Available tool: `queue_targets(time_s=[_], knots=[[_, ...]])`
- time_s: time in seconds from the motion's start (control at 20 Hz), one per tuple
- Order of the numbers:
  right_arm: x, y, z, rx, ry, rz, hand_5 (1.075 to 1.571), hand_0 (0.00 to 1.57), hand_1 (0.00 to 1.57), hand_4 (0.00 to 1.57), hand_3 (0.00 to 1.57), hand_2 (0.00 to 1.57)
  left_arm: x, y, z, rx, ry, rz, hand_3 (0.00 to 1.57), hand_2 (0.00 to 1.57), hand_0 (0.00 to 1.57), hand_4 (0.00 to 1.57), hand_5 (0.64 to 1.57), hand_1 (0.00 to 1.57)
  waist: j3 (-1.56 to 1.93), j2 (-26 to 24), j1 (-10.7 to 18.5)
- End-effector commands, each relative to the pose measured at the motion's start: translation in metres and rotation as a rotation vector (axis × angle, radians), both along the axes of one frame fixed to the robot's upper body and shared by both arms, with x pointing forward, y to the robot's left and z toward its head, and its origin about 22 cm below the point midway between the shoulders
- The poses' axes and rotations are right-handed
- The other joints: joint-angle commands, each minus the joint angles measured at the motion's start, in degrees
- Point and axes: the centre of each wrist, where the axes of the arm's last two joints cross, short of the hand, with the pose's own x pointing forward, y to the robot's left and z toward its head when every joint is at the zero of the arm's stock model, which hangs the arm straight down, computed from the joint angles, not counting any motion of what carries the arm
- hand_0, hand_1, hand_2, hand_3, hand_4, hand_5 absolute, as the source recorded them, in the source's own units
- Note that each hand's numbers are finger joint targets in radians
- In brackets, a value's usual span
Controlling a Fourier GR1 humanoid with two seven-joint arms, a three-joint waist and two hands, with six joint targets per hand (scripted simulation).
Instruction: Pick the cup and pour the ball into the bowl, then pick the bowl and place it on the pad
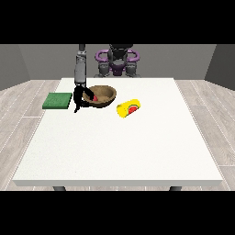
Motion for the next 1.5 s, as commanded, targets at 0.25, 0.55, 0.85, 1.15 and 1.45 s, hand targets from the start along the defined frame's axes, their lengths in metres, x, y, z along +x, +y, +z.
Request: queue_targets(time_s=[0.25,0.55,0.85,1.15,1.45], knots=[[0.017,-0.007,0.058,-0.188,0.325,-0.031,1.456,1.57,1.57,1.26,1.57,1.57,0.020,0.042,-0.078,-0.056,0.195,0.077,0.00,0.00,0.00,0.00,1.545,0.00,1.55,-8.35,-4.80],[0.033,-0.032,0.096,-0.153,0.293,-0.018,1.486,1.57,1.57,1.26,1.57,1.57,-0.002,0.077,-0.071,-0.062,0.118,0.120,0.00,0.00,0.00,0.00,1.541,0.00,1.73,-4.94,-6.29],[0.031,-0.042,0.106,-0.251,0.291,0.038,1.520,1.57,1.57,1.30,1.57,1.57,-0.019,0.107,-0.074,-0.085,0.114,0.188,0.00,0.00,0.00,0.00,1.537,0.00,1.72,-4.02,-10.22],[0.013,-0.108,0.084,-0.262,0.314,-0.030,1.528,1.57,1.57,1.30,1.57,1.57,-0.008,0.087,-0.097,-0.044,0.141,0.166,0.00,0.00,0.00,0.00,1.533,0.00,1.80,-5.12,-8.23],[0.015,-0.144,0.099,-0.182,0.206,-0.050,1.534,1.57,1.57,1.29,1.17,1.57,-0.015,0.078,-0.066,-0.034,0.072,0.192,0.00,0.00,0.00,0.00,1.534,0.00,1.86,-1.57,-8.15]])
